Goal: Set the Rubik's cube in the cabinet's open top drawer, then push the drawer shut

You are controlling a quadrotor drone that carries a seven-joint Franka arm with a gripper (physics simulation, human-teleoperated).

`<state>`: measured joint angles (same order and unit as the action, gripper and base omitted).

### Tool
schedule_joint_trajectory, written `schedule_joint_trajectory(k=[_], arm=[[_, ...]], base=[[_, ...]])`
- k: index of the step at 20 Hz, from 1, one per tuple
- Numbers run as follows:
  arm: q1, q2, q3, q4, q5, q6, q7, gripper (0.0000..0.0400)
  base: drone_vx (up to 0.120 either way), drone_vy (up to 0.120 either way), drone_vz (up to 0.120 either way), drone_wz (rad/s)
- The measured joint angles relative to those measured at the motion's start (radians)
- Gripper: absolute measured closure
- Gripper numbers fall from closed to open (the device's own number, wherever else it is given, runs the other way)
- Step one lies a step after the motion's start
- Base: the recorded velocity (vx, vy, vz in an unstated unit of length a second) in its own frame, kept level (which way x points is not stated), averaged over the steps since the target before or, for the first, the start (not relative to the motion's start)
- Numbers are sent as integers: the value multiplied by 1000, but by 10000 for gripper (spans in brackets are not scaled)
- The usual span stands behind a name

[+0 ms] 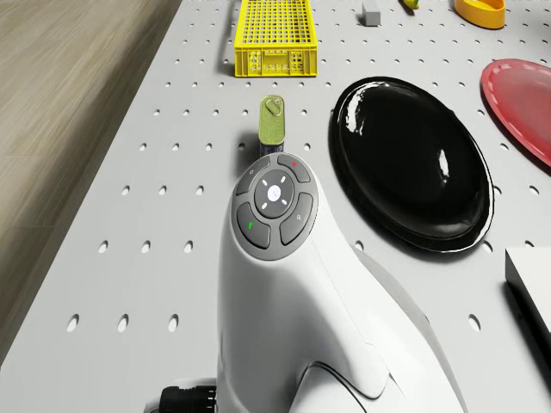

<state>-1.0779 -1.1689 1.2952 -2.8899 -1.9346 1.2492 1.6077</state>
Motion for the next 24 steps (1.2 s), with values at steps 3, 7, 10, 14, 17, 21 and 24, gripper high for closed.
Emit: schedule_joint_trajectory(k=[3, 7, 10, 14, 17, 21, 24], arm=[[-5, -15, 5, 1, 8, 13, 5, 0], [-11, -34, 10, 2, 17, 31, 11, 0], [-16, -47, 14, 3, 25, 43, 15, 0], [-21, -65, 19, 5, 34, 60, 20, 0], [-25, -78, 23, 5, 40, 72, 24, 0], [-30, -95, 27, 6, 48, 87, 28, 0], [-33, -107, 30, 7, 54, 99, 31, 0]], base=[[120, -27, -13, 0], [120, 0, -120, 0], [120, -120, -120, 0], [120, -20, -30, 0], [120, 0, -80, 0], [110, 0, -120, 0], [0, 0, -67, 0]])
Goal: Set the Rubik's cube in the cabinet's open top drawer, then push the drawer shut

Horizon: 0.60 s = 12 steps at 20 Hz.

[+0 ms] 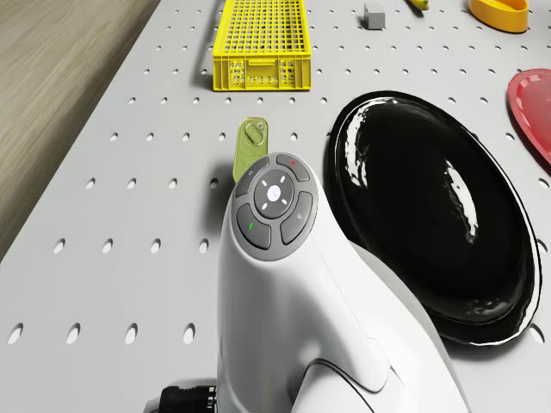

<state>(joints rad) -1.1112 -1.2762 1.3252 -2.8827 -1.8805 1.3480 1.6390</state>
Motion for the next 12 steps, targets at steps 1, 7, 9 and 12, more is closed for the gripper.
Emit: schedule_joint_trajectory(k=[1, 7, 9, 12], arm=[[-1, -4, 1, 0, 2, 4, 1, 0], [-8, -27, 6, 2, 13, 25, 7, 0], [-10, -35, 8, 2, 16, 32, 9, 0], [-12, -45, 11, 3, 21, 42, 11, 0]], base=[[0, 0, -120, 0], [0, 20, -53, 0], [0, 0, 0, 0], [0, 0, -53, 0]])
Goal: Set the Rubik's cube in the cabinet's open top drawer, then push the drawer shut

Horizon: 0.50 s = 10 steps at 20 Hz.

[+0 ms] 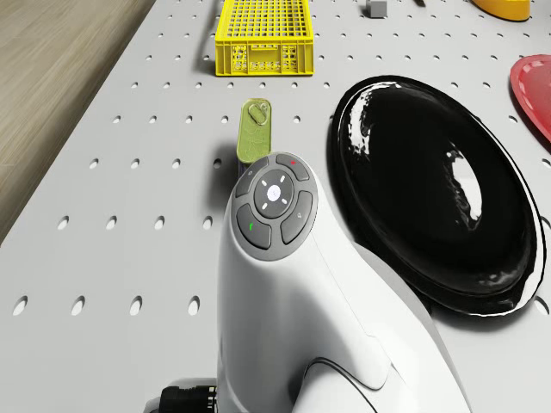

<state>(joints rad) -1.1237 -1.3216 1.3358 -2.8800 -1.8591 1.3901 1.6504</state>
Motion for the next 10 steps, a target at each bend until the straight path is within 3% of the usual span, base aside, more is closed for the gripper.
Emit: schedule_joint_trajectory(k=[2, 10], arm=[[-2, -7, 2, 0, 3, 7, 2, 0], [0, -39, -25, 7, -15, 46, -2, 0]], base=[[80, 0, 0, 0], [0, 0, 0, 0]])
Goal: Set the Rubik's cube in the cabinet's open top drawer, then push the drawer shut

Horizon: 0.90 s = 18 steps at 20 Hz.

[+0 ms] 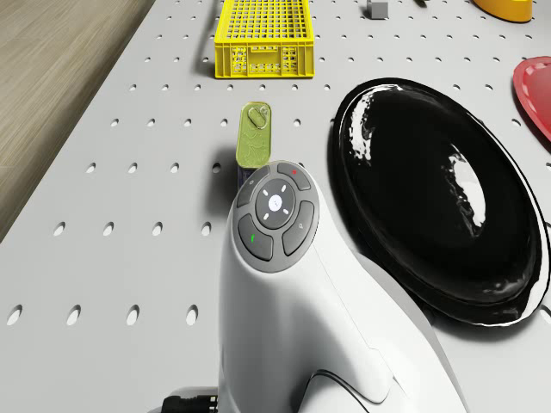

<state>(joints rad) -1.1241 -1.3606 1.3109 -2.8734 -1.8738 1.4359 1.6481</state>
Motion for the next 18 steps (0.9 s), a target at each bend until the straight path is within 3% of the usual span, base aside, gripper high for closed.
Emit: schedule_joint_trajectory(k=[7, 18], arm=[[0, -21, -5, 3, 0, 22, -2, 58], [-9, -41, 68, -5, 77, 22, 10, 75]], base=[[0, 0, 0, 0], [0, 0, 4, 0]])
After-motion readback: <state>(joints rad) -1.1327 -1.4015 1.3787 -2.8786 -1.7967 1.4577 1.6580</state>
